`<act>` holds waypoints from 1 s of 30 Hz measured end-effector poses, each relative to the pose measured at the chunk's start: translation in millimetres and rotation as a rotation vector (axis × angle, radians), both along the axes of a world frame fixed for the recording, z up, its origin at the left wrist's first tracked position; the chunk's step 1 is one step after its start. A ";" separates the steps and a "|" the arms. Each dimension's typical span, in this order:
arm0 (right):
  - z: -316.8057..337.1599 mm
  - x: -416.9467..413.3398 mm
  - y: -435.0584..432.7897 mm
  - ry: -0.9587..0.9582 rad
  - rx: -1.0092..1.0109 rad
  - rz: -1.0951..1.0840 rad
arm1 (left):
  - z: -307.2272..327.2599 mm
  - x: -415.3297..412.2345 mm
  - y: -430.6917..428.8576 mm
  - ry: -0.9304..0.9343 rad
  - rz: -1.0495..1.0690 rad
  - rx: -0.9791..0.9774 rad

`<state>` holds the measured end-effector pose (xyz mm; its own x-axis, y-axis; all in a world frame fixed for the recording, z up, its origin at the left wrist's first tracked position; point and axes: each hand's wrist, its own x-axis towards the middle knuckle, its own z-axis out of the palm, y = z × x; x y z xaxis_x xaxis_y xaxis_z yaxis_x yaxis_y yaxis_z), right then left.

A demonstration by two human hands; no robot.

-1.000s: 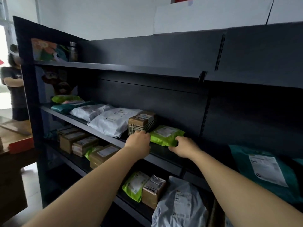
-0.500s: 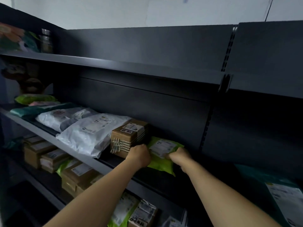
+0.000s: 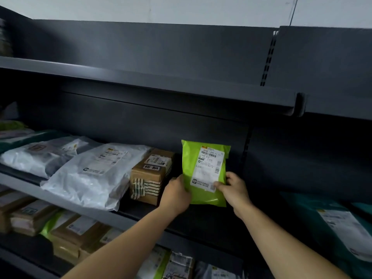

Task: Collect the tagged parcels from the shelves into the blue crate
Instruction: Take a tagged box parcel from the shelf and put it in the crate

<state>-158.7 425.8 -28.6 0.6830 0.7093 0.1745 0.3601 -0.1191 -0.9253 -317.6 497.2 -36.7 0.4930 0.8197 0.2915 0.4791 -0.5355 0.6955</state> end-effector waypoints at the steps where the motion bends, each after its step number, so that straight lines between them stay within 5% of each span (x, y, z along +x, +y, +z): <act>1: 0.8 -0.8 -1.2 -0.006 -0.010 -0.016 | 0.2 -1.3 0.2 0.024 -0.016 0.013; 8: 9.7 5.4 -15.2 -0.158 -0.343 -0.144 | 26.2 -25.9 0.8 0.172 -0.186 0.277; 13: 39.7 -26.3 -6.4 -0.417 -0.421 -0.156 | 57.3 -63.5 28.1 0.159 -0.072 0.586; 19: 60.0 -116.2 33.9 -0.122 -0.253 0.193 | 57.5 -99.7 76.7 0.352 0.116 0.217; 24: 50.5 -149.3 52.7 0.177 -0.265 0.178 | 49.6 -111.4 77.0 0.172 0.097 -0.099; 30: 38.7 -151.9 44.7 0.297 -0.138 0.125 | 45.8 -118.0 60.7 -0.075 0.033 -0.139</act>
<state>-310.6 470.6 10.1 0.5963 0.7934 -0.1219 0.0973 -0.2222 -0.9701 -435.6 557.8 9.1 0.4462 0.8703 0.2087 0.4392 -0.4161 0.7962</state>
